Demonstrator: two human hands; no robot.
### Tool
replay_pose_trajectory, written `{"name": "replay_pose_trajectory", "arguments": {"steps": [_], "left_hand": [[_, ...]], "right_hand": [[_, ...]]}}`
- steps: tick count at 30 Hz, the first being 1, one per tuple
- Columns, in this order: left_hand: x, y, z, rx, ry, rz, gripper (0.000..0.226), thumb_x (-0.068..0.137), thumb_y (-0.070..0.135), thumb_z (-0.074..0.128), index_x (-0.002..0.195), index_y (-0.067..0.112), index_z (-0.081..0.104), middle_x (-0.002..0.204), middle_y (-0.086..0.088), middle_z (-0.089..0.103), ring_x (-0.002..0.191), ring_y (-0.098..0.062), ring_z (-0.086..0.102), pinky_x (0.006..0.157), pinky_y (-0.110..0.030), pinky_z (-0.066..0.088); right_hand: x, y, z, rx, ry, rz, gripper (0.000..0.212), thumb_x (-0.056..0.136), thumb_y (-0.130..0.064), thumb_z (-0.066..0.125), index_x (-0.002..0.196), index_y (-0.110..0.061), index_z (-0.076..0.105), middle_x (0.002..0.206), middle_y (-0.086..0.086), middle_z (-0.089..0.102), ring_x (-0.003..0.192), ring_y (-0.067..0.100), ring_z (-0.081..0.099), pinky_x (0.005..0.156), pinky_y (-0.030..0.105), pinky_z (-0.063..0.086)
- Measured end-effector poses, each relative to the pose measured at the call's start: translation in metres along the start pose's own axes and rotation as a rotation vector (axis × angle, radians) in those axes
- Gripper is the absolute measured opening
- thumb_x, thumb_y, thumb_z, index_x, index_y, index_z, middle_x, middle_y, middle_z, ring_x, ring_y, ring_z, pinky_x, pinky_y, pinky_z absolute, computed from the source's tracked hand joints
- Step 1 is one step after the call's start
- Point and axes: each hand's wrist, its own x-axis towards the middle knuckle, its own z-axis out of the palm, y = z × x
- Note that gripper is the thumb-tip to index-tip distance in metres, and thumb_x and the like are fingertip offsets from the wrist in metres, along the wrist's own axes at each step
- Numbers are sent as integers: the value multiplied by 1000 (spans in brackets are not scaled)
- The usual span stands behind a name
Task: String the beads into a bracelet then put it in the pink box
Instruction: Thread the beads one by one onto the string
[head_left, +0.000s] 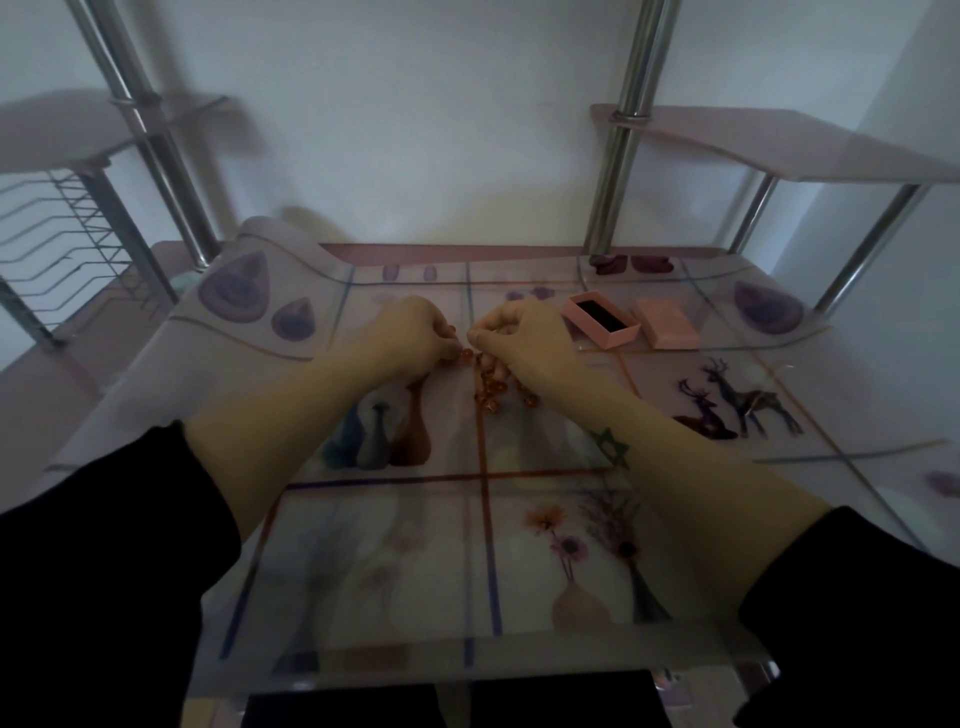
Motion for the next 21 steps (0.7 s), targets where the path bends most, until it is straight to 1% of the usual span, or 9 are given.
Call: {"name": "replay_pose_trajectory", "arguments": {"steps": [3,6,8,10,13,16,18,21], "left_hand": [[-2,-2,-1,-87,10,-26,14,86,30,69,87,17,73,67,13,56,63,-1,52,53,-16,35],[-4,-4,-3,-271,12,-97,12,85,26,70,82,15,70,75,3,66,67,-7,58,56,-20,42],[-6,-6,-6,-447,-2,-148,9,84,21,71,82,12,71,76,-2,69,61,-9,58,52,-20,44],[-9,-8,-11,-597,-22,-190,8,84,17,70,83,10,72,76,-5,69,55,-10,53,47,-20,42],[-13,-9,-16,-832,-113,-293,10,86,13,67,92,7,72,74,-5,68,50,-7,48,41,-17,39],[-18,-9,-20,-1074,-260,-420,13,91,12,60,98,6,69,69,-2,66,46,-3,46,38,-12,38],[-21,-10,-21,-1178,-319,-463,13,93,11,57,99,6,68,71,-3,67,47,-3,46,40,-10,39],[-25,-13,-23,-1280,-378,-481,14,94,10,54,99,5,67,71,-5,66,51,-4,47,40,-9,40]], "right_hand": [[0,0,0,-28,5,2,5,89,-17,66,86,-12,67,59,0,65,39,4,53,48,18,46],[1,0,1,-38,4,-5,6,88,-17,67,87,-12,68,59,0,66,38,2,52,47,18,46],[1,1,2,-44,8,-10,6,88,-19,68,86,-13,67,59,-2,65,37,0,52,44,16,44],[2,1,2,-52,15,-29,7,87,-20,69,81,-16,67,57,-4,64,37,-2,53,43,13,42],[3,2,4,-79,26,-55,15,85,-22,70,72,-25,63,54,-10,62,41,-5,55,46,12,42],[4,3,7,-105,27,-69,23,84,-23,70,65,-30,61,50,-11,60,44,-5,55,50,15,41],[4,3,9,-119,28,-85,25,83,-22,70,63,-30,60,50,-12,59,46,-6,55,50,13,40],[4,2,11,-142,28,-107,25,83,-20,70,63,-30,59,51,-12,58,45,-7,54,47,8,38]]}}
